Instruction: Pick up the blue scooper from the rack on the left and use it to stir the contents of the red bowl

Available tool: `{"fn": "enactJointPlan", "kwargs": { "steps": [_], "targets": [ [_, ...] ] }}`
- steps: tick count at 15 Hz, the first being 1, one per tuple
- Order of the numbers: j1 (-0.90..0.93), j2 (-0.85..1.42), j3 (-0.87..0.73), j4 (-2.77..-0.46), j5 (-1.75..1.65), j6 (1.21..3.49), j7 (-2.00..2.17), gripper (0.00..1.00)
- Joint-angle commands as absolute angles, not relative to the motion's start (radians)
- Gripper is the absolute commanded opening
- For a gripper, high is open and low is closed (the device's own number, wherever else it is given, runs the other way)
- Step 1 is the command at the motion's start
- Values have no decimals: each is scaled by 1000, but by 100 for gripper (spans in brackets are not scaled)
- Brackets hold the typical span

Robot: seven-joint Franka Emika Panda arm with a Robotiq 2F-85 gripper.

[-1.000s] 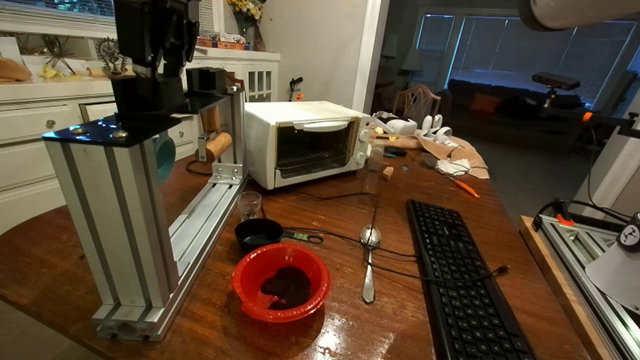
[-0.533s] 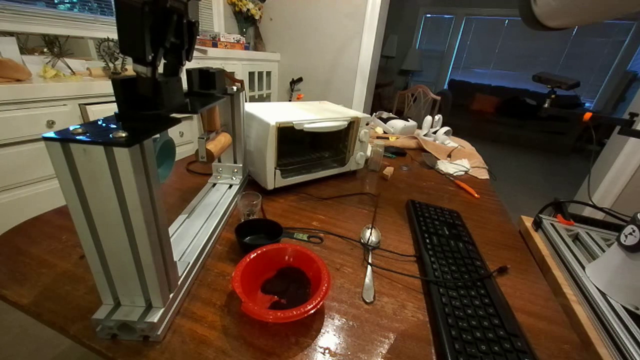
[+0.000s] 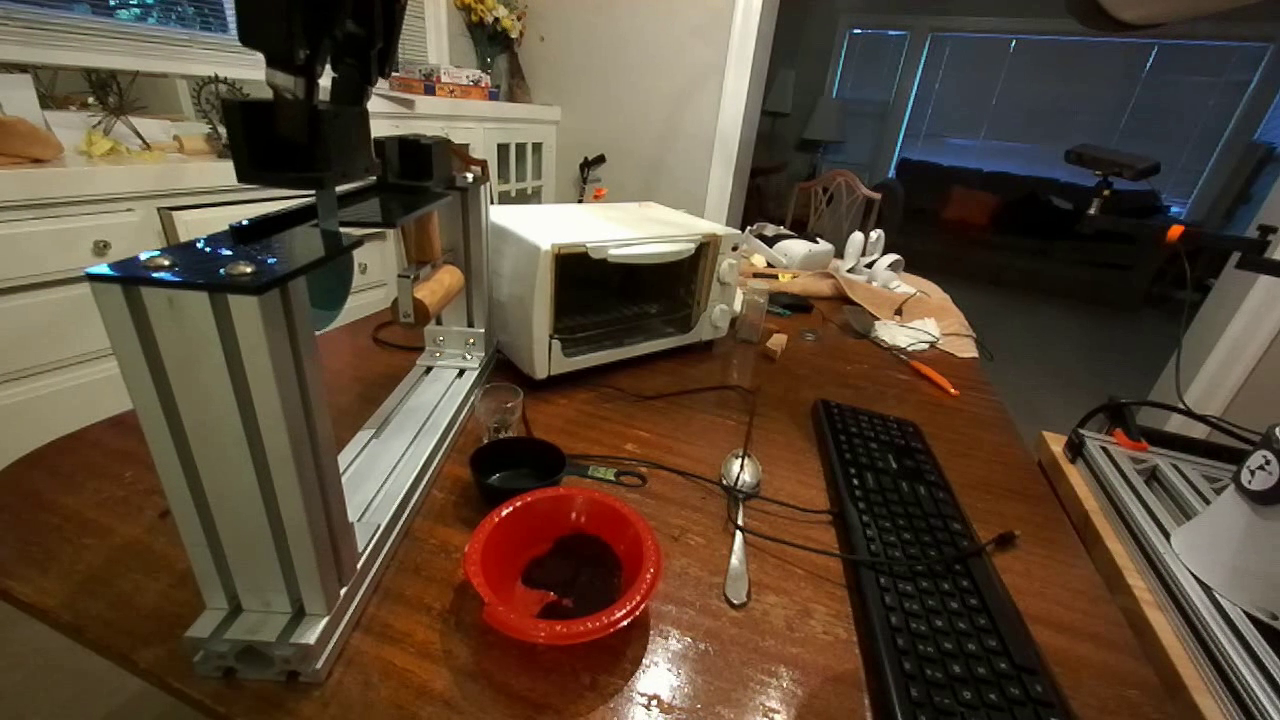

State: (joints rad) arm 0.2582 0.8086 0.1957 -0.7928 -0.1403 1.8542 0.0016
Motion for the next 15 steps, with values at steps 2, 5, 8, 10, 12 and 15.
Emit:
{"fn": "enactJointPlan", "kwargs": {
  "steps": [2, 5, 8, 10, 12, 15],
  "targets": [
    [223, 708, 217, -946, -92, 1841, 37, 35],
    [207, 661, 222, -1026, -65, 1850, 34, 35],
    [192, 590, 218, -1140, -52, 1879, 30, 35],
    [181, 528, 218, -1239, -43, 1915, 28, 35],
    [171, 474, 221, -1321, -32, 1962, 19, 35],
    [154, 402, 226, -1454, 4, 2086, 11, 35]
  ]
}}
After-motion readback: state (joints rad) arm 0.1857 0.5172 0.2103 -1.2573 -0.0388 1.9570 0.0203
